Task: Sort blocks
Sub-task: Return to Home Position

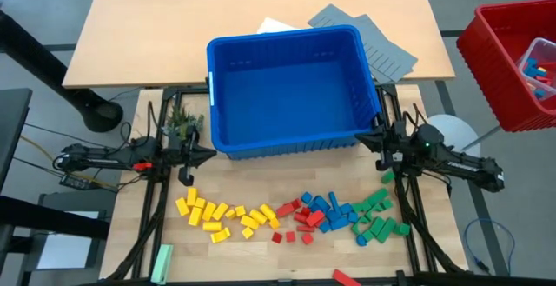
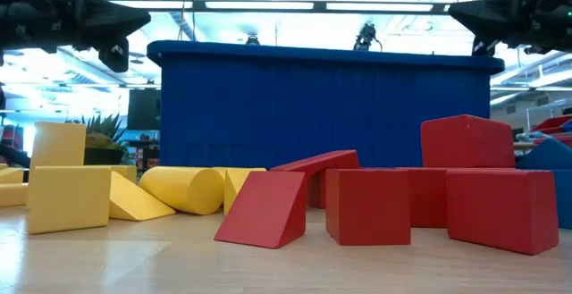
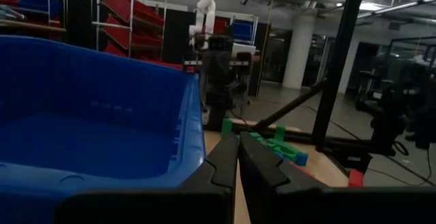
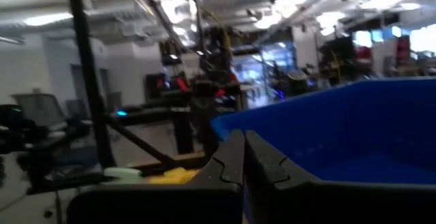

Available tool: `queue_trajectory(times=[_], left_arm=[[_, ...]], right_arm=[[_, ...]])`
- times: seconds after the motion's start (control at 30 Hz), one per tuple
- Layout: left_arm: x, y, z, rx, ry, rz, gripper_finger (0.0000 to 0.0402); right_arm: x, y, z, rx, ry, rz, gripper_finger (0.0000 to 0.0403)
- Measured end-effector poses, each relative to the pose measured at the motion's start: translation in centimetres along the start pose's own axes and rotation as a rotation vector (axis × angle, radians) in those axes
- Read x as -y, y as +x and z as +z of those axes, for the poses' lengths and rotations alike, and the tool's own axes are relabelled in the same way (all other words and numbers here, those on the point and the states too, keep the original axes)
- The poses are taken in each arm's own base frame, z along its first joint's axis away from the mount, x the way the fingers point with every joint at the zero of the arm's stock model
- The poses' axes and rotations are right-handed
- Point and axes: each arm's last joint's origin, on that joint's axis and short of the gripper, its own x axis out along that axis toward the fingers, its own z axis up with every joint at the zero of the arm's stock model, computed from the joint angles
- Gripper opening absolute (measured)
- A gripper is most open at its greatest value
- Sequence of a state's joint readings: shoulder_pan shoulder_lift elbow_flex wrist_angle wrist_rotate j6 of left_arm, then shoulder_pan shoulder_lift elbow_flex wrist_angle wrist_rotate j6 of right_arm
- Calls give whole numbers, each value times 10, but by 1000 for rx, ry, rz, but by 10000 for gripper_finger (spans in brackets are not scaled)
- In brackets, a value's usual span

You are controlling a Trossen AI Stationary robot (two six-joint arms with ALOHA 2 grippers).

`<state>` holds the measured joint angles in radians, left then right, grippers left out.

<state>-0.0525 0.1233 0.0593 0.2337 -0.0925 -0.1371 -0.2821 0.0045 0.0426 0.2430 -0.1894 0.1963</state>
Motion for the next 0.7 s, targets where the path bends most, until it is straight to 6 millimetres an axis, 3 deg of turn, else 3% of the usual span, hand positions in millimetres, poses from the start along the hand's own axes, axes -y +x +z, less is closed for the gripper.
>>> queue_trajectory(times=[0.43,0.57,0.7], left_arm=[[-1,0,-2,-22,-18,10,23],[-1,0,-2,-22,-19,18,23],[-1,0,-2,-24,-20,18,23]], right_arm=[[-7,-14,36,-294,38,-165,1],[-5,-11,37,-231,24,-222,3],[-6,-10,51,-105,-26,-234,4]])
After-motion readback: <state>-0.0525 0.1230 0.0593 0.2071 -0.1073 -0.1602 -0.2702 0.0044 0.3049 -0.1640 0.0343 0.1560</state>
